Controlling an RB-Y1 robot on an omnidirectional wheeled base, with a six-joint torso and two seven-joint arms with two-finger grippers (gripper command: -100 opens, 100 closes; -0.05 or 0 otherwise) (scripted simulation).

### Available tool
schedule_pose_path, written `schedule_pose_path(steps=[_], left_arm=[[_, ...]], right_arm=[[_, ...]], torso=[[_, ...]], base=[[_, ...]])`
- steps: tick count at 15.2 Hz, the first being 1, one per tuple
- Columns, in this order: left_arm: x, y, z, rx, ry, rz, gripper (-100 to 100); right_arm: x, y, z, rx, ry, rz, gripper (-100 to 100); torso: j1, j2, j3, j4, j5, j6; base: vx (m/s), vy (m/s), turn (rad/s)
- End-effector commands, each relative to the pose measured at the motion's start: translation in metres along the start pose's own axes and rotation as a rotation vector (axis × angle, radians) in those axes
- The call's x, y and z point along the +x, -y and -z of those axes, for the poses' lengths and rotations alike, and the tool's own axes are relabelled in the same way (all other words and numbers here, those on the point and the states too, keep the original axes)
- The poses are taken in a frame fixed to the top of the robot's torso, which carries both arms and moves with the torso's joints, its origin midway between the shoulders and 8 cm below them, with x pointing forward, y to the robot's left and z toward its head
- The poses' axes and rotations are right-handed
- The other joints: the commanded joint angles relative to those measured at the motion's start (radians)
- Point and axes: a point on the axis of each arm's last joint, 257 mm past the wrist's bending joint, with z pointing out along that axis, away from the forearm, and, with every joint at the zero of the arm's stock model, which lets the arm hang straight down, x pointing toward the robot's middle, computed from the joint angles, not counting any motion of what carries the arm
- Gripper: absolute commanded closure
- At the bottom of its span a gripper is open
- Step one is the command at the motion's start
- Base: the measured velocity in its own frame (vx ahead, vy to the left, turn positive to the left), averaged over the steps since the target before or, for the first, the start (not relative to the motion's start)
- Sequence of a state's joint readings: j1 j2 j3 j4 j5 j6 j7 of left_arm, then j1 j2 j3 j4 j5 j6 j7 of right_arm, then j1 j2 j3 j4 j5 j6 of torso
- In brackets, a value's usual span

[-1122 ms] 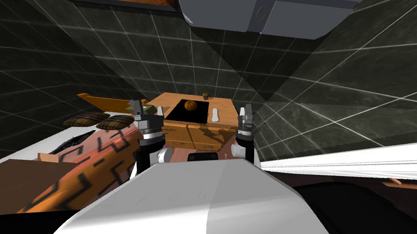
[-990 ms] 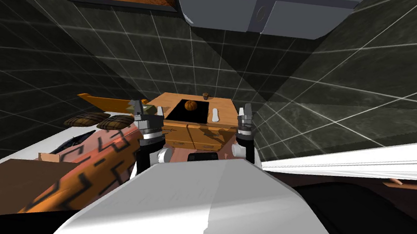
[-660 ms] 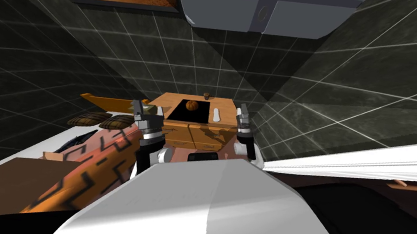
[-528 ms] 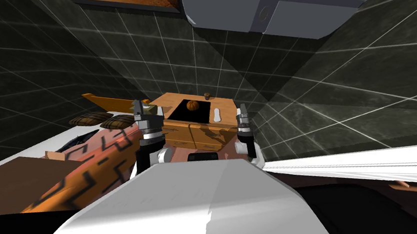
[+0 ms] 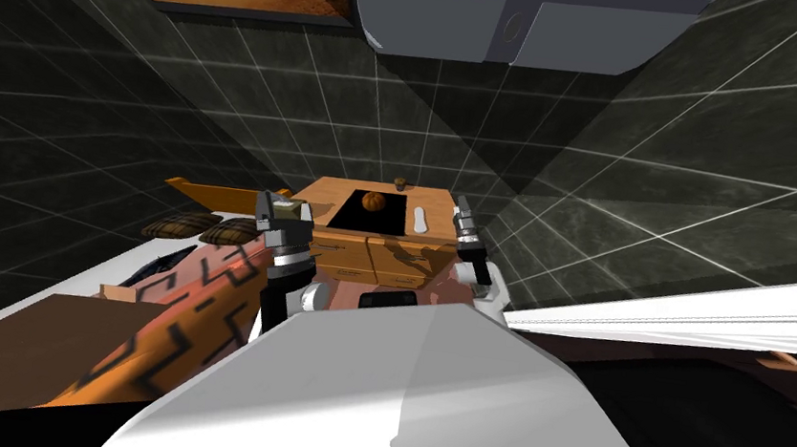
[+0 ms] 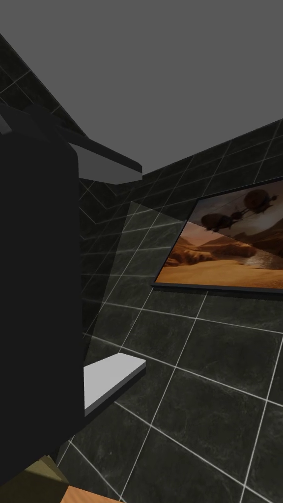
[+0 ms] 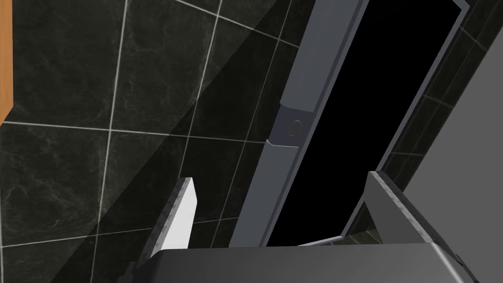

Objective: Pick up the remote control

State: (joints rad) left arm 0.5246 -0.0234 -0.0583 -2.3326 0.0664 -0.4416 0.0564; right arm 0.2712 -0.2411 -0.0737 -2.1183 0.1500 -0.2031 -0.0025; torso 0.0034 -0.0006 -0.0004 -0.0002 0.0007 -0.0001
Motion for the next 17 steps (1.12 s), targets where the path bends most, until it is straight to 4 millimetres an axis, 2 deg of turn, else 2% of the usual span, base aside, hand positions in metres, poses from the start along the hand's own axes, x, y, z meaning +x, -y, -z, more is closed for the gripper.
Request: schedule_pose_path(steps=[1, 2, 4, 5, 8, 9, 11, 12, 14, 15, 17], left_arm=[[0.000, 0.000, 0.000, 0.000, 0.000, 0.000, 0], [0.000, 0.000, 0.000, 0.000, 0.000, 0.000, 0], [0.000, 0.000, 0.000, 0.000, 0.000, 0.000, 0], [0.000, 0.000, 0.000, 0.000, 0.000, 0.000, 0], [0.000, 0.000, 0.000, 0.000, 0.000, 0.000, 0], [0.000, 0.000, 0.000, 0.000, 0.000, 0.000, 0], [0.000, 0.000, 0.000, 0.000, 0.000, 0.000, 0], [0.000, 0.000, 0.000, 0.000, 0.000, 0.000, 0], [0.000, 0.000, 0.000, 0.000, 0.000, 0.000, 0], [0.000, 0.000, 0.000, 0.000, 0.000, 0.000, 0], [0.000, 0.000, 0.000, 0.000, 0.000, 0.000, 0]], right_arm=[[-0.004, 0.008, -0.003, 0.027, 0.001, -0.001, -100], [-0.014, 0.021, -0.012, 0.053, 0.007, 0.001, -100], [-0.014, 0.027, -0.012, 0.076, 0.008, 0.001, -100], [-0.027, 0.038, -0.022, 0.101, 0.020, 0.001, -100], [-0.027, 0.045, -0.021, 0.128, 0.023, 0.001, -100], [-0.042, 0.057, -0.031, 0.157, 0.043, -0.003, -100], [-0.043, 0.064, -0.030, 0.182, 0.046, -0.003, -100], [-0.060, 0.075, -0.040, 0.209, 0.073, -0.010, -100], [-0.061, 0.082, -0.038, 0.237, 0.078, -0.011, -100], [-0.079, 0.090, -0.048, 0.253, 0.109, -0.022, -100], [-0.081, 0.098, -0.046, 0.286, 0.116, -0.023, -100]], torso=[[0.000, 0.000, 0.000, 0.000, 0.000, 0.000], [0.000, 0.000, 0.000, 0.000, 0.000, 0.000], [0.000, 0.000, 0.000, 0.000, 0.000, 0.000], [-0.001, 0.000, 0.000, 0.000, 0.000, 0.000], [-0.001, 0.000, 0.000, 0.000, 0.000, 0.000], [-0.001, 0.000, 0.000, 0.000, 0.000, 0.000], [0.000, 0.000, 0.000, 0.000, 0.000, 0.000], [-0.001, 0.000, 0.000, 0.000, 0.000, 0.000], [0.000, 0.000, 0.000, 0.000, 0.000, 0.000], [0.000, 0.000, 0.000, 0.000, 0.000, 0.000], [0.001, 0.000, 0.000, 0.000, 0.000, 0.000]], base=[[-0.002, 0.039, 0.000], [-0.001, 0.045, 0.017], [-0.004, 0.042, 0.020], [-0.005, 0.046, 0.027], [0.000, 0.035, 0.010], [-0.003, 0.037, 0.032], [0.003, 0.044, 0.024], [0.006, 0.048, 0.024], [-0.002, 0.048, 0.021], [0.001, 0.054, 0.038], [0.001, 0.055, 0.023]])
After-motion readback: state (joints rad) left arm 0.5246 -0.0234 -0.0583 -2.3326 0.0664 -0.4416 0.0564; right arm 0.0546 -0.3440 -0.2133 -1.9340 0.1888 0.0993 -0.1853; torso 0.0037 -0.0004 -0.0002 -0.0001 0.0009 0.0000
